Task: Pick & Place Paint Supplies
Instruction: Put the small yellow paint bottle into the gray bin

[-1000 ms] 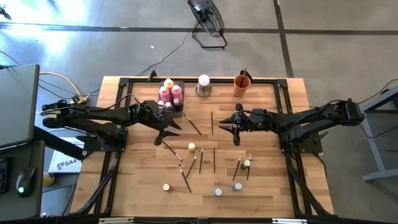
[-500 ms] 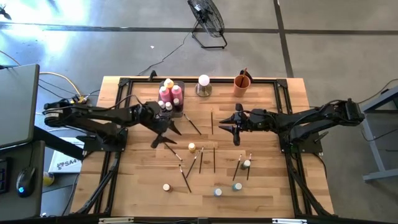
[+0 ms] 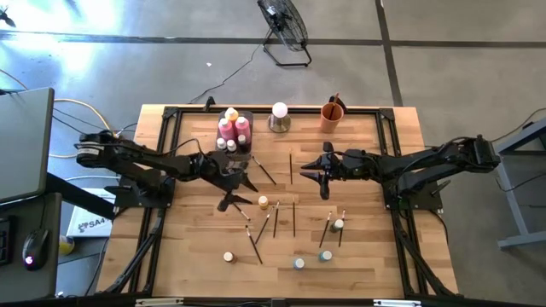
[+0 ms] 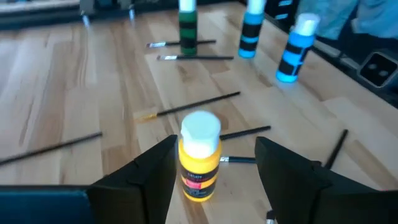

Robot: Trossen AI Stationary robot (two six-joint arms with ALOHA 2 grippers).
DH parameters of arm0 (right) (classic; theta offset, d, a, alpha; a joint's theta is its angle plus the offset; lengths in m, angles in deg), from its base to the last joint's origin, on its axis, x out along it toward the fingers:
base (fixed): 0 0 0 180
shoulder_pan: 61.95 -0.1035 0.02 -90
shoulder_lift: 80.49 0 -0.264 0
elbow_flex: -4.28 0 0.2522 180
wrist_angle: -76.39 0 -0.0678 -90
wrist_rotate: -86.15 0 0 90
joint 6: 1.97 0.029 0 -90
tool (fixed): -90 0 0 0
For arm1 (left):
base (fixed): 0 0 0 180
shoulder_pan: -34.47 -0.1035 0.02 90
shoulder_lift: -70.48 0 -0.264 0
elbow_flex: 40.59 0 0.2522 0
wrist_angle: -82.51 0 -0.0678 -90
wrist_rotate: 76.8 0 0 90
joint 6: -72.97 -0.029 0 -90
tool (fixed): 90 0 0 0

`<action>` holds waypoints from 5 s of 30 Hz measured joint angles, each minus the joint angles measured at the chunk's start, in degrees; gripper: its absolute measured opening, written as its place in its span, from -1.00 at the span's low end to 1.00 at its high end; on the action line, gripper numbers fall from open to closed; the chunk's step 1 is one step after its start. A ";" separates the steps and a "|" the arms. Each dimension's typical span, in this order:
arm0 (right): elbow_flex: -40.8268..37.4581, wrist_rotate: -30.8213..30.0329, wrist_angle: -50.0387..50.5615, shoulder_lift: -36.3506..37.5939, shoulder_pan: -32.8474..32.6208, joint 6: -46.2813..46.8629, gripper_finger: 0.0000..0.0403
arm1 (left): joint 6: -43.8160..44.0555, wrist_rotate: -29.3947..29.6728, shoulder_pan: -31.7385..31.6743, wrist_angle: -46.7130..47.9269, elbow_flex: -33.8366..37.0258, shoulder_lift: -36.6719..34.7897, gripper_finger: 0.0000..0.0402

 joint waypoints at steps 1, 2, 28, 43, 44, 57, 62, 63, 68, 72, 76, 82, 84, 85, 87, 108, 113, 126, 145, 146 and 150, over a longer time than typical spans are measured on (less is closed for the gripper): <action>0.00 0.01 -0.01 0.01 0.01 0.00 -0.55 | 0.63 0.29 0.18 -0.93 0.00 0.65 0.06; 0.00 0.00 0.00 0.01 0.01 0.00 -0.55 | 1.04 0.55 0.34 -1.73 0.00 1.15 0.06; 0.00 0.02 0.30 0.01 0.00 -1.73 -0.55 | 5.75 0.63 0.37 -7.05 -4.18 11.49 0.06; 0.00 0.02 0.31 0.00 0.00 -1.72 -0.55 | 5.61 0.89 2.08 -6.21 -7.34 15.67 0.06; 0.00 0.02 0.31 0.01 0.00 -1.71 -0.55 | 5.63 0.87 2.10 -6.19 -7.34 15.67 0.06; 0.00 0.03 0.33 0.01 0.01 -1.70 -0.55 | 5.77 0.92 2.11 -3.09 -7.34 15.67 0.06; 0.00 0.02 0.31 -0.01 0.00 -1.70 -0.55 | 6.07 0.92 2.11 -4.55 -7.34 15.67 0.06; 0.00 0.02 0.31 0.01 0.00 -1.70 -0.55 | 6.32 0.92 2.11 -4.84 -7.34 15.67 0.06; 0.00 0.03 0.31 0.01 0.01 -1.38 -0.55 | 7.39 0.92 2.11 -5.01 -7.34 15.67 0.06; 0.00 0.02 0.31 0.01 0.02 -1.33 -0.55 | 7.46 0.92 2.11 -5.01 -7.34 15.67 0.06; 0.00 0.03 0.31 0.01 0.00 -1.33 -0.55 | 7.25 0.92 2.11 -6.28 -7.34 15.67 0.06; 0.00 0.04 0.31 0.01 0.00 -1.31 -0.55 | 8.77 0.93 2.11 -7.70 -7.34 15.67 0.05; 0.00 0.04 0.31 0.01 0.01 -1.31 -0.55 | 8.80 0.93 2.11 -7.51 -7.34 15.67 0.05; 0.00 0.04 0.31 0.01 0.00 -1.31 -0.55 | 8.80 0.94 2.11 -7.53 -7.34 15.67 0.05; 0.00 0.04 0.31 0.01 0.01 -1.31 -0.55 | 8.80 0.94 2.11 -7.53 -7.34 15.67 0.05; 0.00 0.02 0.31 0.01 0.00 -1.31 -0.55 | 8.63 0.92 2.11 -7.13 -7.34 15.67 0.05; 0.00 0.03 0.31 0.01 0.00 -1.31 -0.55 | 8.63 0.37 2.11 -7.11 -7.34 15.67 0.05; 0.00 0.04 0.31 0.01 0.02 -1.29 -0.55 | 8.63 0.72 2.11 -6.69 -7.34 15.67 -0.30; 0.00 0.02 0.34 0.01 0.02 -1.31 -0.55 | 10.07 0.92 2.11 -6.71 -7.34 15.65 -0.33; 0.00 0.02 0.35 0.01 0.02 -1.30 -0.55 | 10.07 0.92 2.11 -6.71 -7.34 15.65 -0.33; 0.00 0.02 0.35 0.01 0.00 -1.29 -0.55 | 10.09 0.94 2.11 -6.69 -7.34 15.65 -0.33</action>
